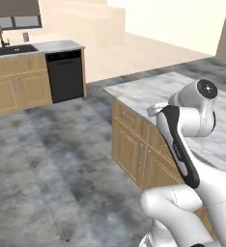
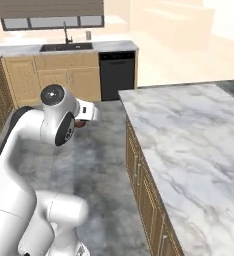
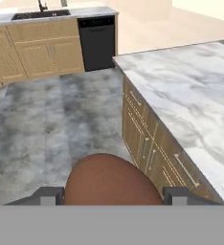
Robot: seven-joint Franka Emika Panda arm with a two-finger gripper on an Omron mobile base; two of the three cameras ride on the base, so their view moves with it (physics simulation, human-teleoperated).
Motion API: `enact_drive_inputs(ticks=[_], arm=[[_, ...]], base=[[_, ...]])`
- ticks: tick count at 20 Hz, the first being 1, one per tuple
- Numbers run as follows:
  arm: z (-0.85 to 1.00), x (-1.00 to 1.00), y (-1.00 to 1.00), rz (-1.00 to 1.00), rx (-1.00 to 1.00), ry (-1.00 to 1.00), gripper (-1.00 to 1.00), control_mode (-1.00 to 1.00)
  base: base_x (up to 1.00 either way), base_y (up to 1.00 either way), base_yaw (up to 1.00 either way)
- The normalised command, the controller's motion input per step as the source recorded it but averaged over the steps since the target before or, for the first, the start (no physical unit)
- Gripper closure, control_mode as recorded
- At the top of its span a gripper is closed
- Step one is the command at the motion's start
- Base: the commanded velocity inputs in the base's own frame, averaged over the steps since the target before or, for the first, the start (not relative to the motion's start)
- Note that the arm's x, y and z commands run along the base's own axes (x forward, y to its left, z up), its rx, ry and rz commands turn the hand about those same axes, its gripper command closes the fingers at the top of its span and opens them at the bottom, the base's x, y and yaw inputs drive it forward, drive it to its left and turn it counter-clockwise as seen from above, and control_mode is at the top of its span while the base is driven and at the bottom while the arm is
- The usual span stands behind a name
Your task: Pick the egg and butter from the fridge and place them by the bowl for mixing.
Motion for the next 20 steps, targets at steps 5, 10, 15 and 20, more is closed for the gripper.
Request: enact_drive_inputs(ticks=[5,10,15,20], arm=[[0.00,0.00,0.00,0.00,0.00,0.00,1.00,1.00],[0.00,0.00,0.00,0.00,0.00,0.00,1.00,1.00],[0.00,0.00,0.00,0.00,0.00,0.00,1.00,1.00],[0.00,0.00,0.00,0.00,0.00,0.00,1.00,1.00]], base=[[0.94,-0.03,0.21],[0.89,0.00,0.32],[0.83,0.00,0.40],[0.83,0.00,0.40]])
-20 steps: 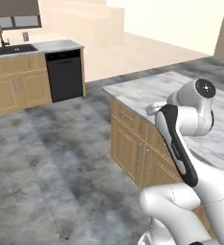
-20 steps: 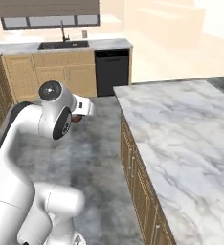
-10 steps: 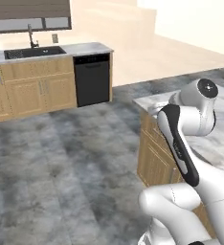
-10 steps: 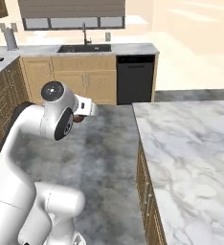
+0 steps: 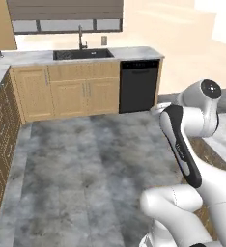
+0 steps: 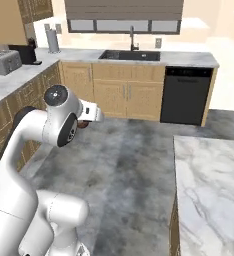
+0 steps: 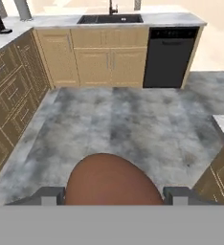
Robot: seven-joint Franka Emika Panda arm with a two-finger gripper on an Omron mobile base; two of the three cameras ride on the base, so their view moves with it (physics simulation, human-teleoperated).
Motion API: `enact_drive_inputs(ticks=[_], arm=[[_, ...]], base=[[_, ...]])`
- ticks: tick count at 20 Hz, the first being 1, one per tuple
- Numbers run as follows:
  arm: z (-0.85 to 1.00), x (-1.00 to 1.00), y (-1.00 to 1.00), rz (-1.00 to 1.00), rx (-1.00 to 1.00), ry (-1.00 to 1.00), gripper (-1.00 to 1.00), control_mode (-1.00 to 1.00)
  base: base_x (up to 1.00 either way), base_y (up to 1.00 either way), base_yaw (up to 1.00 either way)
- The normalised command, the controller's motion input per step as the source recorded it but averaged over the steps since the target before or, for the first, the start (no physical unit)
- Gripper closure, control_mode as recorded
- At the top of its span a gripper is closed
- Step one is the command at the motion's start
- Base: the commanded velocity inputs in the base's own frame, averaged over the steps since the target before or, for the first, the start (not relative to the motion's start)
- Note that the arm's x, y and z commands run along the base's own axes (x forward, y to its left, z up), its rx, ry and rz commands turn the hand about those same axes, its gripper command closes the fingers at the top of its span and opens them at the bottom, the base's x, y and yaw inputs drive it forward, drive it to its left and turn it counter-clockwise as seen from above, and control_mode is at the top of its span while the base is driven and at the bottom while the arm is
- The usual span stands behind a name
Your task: Pick the egg and butter from the fridge and place them by the bowl for mixing.
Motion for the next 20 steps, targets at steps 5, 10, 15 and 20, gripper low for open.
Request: enact_drive_inputs(ticks=[5,10,15,20], arm=[[0.00,0.00,0.00,0.00,0.00,0.00,1.00,1.00],[0.00,0.00,0.00,0.00,0.00,0.00,1.00,1.00],[0.00,0.00,0.00,0.00,0.00,0.00,1.00,1.00],[0.00,0.00,0.00,0.00,0.00,0.00,1.00,1.00]], base=[[0.78,0.00,0.45],[0.64,0.00,0.57],[0.50,0.00,0.69],[0.39,0.00,0.74]])
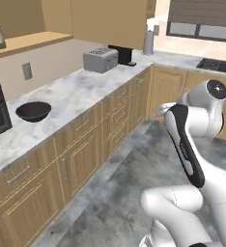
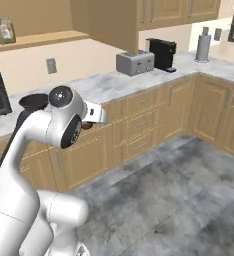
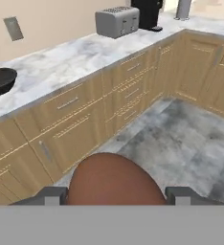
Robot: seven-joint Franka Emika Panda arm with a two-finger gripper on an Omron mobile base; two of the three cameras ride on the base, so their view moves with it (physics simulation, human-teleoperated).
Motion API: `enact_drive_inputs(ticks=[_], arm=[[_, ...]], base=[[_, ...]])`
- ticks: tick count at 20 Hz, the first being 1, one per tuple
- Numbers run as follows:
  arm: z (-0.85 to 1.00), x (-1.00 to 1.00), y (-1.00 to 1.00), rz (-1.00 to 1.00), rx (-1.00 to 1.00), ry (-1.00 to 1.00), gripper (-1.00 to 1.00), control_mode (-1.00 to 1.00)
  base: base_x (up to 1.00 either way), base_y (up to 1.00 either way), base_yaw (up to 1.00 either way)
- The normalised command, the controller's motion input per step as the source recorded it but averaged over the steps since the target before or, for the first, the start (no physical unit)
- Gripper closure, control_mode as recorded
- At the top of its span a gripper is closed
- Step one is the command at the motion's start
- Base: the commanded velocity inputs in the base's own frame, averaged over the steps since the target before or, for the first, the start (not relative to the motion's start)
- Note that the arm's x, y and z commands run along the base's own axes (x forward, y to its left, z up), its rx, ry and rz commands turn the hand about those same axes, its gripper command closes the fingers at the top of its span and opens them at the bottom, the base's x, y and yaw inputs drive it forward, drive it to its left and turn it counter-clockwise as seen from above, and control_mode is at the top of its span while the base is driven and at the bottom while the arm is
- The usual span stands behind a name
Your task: Pick the egg and butter from the fridge and place them by the bowl for mixing.
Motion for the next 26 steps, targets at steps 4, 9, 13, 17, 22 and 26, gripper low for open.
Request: enact_drive_inputs(ticks=[4,9,13,17,22,26], arm=[[0.00,0.00,0.00,0.00,0.00,0.00,1.00,1.00],[0.00,0.00,0.00,0.00,0.00,0.00,1.00,1.00],[0.00,0.00,0.00,0.00,0.00,0.00,1.00,1.00],[0.00,0.00,0.00,0.00,0.00,0.00,1.00,1.00],[0.00,0.00,0.00,0.00,0.00,0.00,1.00,1.00],[0.00,0.00,0.00,0.00,0.00,0.00,1.00,1.00]], base=[[0.49,0.00,0.65],[0.64,-0.06,0.40],[0.69,-0.27,0.00],[0.71,-0.26,0.09],[0.56,-0.15,0.42],[0.57,-0.14,0.44]])
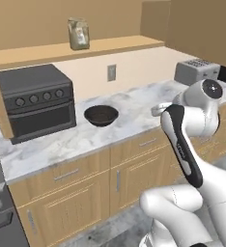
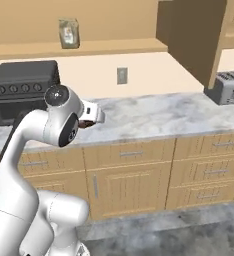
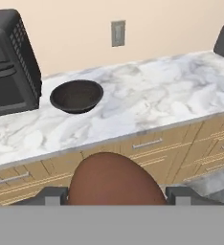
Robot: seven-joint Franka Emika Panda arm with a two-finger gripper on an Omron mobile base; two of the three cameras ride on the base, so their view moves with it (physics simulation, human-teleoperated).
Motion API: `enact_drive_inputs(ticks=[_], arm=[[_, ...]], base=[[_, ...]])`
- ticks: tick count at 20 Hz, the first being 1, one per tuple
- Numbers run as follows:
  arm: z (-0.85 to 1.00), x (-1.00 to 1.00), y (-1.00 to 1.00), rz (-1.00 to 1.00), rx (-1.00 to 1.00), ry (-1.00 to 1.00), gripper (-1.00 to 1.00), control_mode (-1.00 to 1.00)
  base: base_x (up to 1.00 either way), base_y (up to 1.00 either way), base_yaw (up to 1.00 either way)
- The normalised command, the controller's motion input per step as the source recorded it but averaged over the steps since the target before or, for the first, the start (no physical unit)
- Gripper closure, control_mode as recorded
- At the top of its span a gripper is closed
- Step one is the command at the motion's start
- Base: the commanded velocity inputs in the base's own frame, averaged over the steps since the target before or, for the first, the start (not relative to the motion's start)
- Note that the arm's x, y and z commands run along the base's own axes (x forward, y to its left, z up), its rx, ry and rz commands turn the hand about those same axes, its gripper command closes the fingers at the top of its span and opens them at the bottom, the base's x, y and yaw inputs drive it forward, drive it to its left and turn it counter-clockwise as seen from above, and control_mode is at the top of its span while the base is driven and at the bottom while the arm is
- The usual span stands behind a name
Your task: Pick the egg and butter from the fridge and place them by the bowl for mixing.
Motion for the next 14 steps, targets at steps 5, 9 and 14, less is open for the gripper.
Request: enact_drive_inputs(ticks=[5,9,14], arm=[[0.00,0.00,0.00,0.00,0.00,0.00,1.00,1.00],[0.00,0.00,0.00,0.00,0.00,0.00,1.00,1.00],[0.00,0.00,0.00,0.00,0.00,0.00,1.00,1.00]], base=[[0.74,-0.16,0.23],[0.75,-0.15,0.25],[0.64,-0.29,0.25]])
